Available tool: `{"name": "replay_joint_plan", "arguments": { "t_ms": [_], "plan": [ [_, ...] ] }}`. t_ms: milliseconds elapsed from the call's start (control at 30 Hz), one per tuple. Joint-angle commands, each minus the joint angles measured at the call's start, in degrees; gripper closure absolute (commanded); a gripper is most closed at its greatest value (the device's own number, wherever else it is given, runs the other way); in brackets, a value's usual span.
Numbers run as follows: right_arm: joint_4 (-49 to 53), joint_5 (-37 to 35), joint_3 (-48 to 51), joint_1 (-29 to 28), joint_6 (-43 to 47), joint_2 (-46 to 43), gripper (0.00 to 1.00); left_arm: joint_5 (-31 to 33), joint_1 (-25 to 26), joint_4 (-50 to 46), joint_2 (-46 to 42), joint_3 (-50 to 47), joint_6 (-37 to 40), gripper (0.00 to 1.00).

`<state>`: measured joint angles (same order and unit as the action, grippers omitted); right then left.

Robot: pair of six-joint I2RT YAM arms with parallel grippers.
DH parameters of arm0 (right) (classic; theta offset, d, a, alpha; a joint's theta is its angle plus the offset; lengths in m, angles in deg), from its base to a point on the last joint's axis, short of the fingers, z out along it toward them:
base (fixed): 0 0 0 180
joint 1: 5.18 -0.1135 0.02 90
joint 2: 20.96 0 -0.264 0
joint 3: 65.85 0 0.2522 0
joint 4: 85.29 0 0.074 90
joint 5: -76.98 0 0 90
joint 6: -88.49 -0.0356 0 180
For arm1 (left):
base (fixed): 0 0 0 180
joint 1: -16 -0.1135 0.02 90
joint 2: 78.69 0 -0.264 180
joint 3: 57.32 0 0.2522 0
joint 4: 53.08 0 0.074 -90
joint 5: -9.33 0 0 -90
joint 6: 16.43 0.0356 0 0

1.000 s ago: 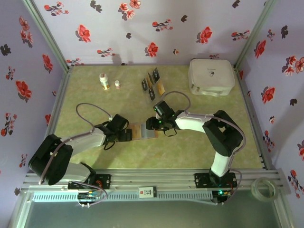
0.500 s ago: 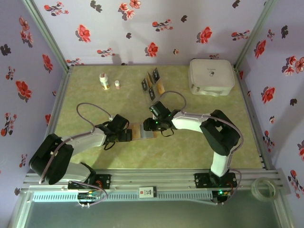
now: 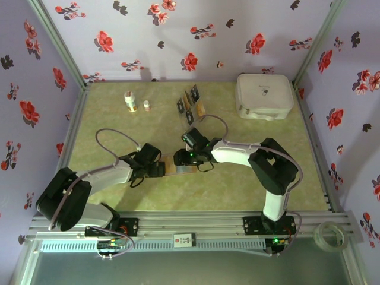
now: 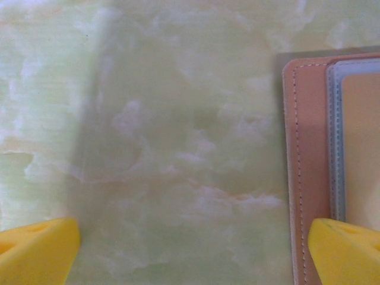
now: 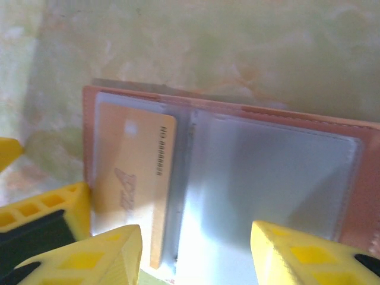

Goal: Put the credit cards into the card holder

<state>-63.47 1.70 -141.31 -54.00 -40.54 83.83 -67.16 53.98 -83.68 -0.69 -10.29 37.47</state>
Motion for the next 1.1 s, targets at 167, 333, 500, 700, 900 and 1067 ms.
{"name": "replay_joint_plan", "arguments": {
  "t_ms": [167,333,500,700,900,1067],
  "plan": [
    [-5.1,3.3,-2.1,-0.5,-4.7,-1.5,0.5,1.8,-2.5,-3.1,-7.2,-0.1,-1.4,0.0],
    [2.8,-2.6,-2.3,1.1,0.6,-4.1,0.5,0.0,-2.5,-2.3,-5.2,0.3,-0.7,0.0],
    [7.7,-5.7,-2.1,2.4,4.6,-4.1,0.5,-0.8,-2.0,-1.0,-3.0,0.5,-0.8,0.0],
    [8.2,-6.8,-1.4,3.3,6.2,-3.8,0.5,-0.5,-1.7,-0.8,-2.2,0.3,-1.3,0.0],
    [7.9,-6.1,-2.3,3.5,6.5,-2.3,0.5,-0.2,-1.1,-0.7,-0.8,0.2,-1.7,0.0],
    [7.8,-6.1,-3.1,3.5,6.9,-1.3,0.5,0.4,-0.3,-0.6,0.9,0.0,-2.0,0.0]
  ]
}}
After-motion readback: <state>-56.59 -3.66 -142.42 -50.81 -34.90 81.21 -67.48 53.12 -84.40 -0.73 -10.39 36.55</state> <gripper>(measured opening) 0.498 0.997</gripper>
